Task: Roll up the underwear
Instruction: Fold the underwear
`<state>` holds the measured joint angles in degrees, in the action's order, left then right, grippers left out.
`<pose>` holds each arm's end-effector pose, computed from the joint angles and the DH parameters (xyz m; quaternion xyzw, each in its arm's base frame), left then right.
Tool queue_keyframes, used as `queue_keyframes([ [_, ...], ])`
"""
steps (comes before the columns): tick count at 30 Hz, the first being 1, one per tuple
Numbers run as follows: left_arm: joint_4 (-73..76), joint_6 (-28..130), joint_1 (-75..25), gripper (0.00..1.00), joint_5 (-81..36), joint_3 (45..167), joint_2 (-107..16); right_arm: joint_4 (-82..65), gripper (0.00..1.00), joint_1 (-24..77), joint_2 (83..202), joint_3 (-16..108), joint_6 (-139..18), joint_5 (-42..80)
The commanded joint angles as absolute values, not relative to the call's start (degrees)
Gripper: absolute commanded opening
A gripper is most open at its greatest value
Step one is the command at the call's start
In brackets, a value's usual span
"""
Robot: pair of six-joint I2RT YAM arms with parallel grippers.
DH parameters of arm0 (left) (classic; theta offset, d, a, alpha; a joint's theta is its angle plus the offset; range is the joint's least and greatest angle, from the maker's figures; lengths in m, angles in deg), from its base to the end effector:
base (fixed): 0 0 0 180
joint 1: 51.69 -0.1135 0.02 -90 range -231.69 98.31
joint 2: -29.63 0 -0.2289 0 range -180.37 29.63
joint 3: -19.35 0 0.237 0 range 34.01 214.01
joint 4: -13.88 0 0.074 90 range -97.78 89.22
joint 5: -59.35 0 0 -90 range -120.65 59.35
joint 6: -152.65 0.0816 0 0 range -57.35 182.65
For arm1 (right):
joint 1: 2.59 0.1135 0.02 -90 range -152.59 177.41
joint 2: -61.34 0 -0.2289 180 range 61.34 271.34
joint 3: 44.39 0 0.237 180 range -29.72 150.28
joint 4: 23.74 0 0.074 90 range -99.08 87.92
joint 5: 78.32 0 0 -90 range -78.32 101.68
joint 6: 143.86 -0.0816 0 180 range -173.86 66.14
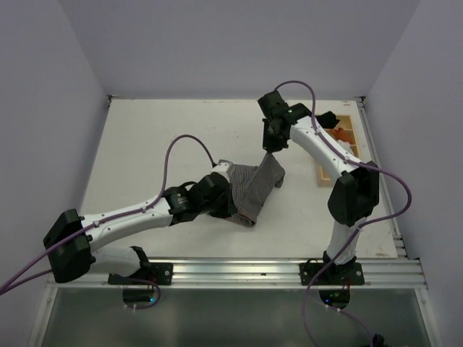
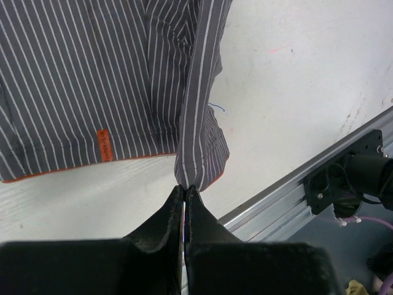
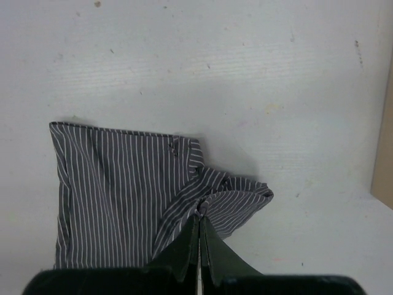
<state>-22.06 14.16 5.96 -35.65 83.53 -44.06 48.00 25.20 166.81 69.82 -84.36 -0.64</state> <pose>0.1657 -0.2483 0.1834 0.0573 0.9229 -0.2785 0.2598 0.3488 0.1641 0.2332 0.0479 0.9659 0.0219 0.2535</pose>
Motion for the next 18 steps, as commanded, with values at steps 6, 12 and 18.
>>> queue_keyframes([
  [6,-24.59,13.0,2.9,0.0,-36.8,80.07,-39.98,51.74,0.0,28.96,173.74,83.55,-87.44,0.25],
  [12,-26.7,12.29,-0.53,0.0,-36.01,78.05,-38.84,53.93,0.0,31.16,178.66,89.88,-87.61,0.07],
  [18,-27.85,12.47,-4.57,0.0,-34.08,75.85,-39.01,53.41,0.0,32.39,182.36,93.84,-87.88,1.3],
])
